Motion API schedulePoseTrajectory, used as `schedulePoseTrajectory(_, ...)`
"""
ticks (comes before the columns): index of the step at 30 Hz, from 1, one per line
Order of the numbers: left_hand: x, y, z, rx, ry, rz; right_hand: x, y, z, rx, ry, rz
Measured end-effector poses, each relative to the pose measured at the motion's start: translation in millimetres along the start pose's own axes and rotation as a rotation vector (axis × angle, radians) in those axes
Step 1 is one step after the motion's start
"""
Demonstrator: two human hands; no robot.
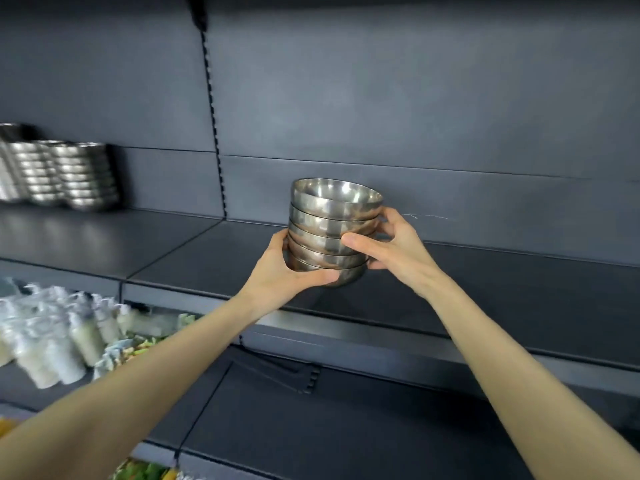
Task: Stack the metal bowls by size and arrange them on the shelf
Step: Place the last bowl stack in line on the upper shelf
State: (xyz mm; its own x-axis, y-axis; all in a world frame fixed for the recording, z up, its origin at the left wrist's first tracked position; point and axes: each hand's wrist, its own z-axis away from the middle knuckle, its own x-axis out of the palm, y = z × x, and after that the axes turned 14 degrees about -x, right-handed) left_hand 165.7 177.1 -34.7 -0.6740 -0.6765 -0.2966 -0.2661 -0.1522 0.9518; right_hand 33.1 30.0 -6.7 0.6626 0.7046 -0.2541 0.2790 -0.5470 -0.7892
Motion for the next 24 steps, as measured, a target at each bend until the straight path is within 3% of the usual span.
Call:
schedulePoseTrajectory(9,-147,-35,13,-0.03,0.195,-0.005,147,-27,-52,-0.054,-0.113,-0.084)
schedulePoseTrajectory(24,-318,-91,-86,-0.065,0.352,-0.005,320,8,-196,-0.115,-0.244,-0.139)
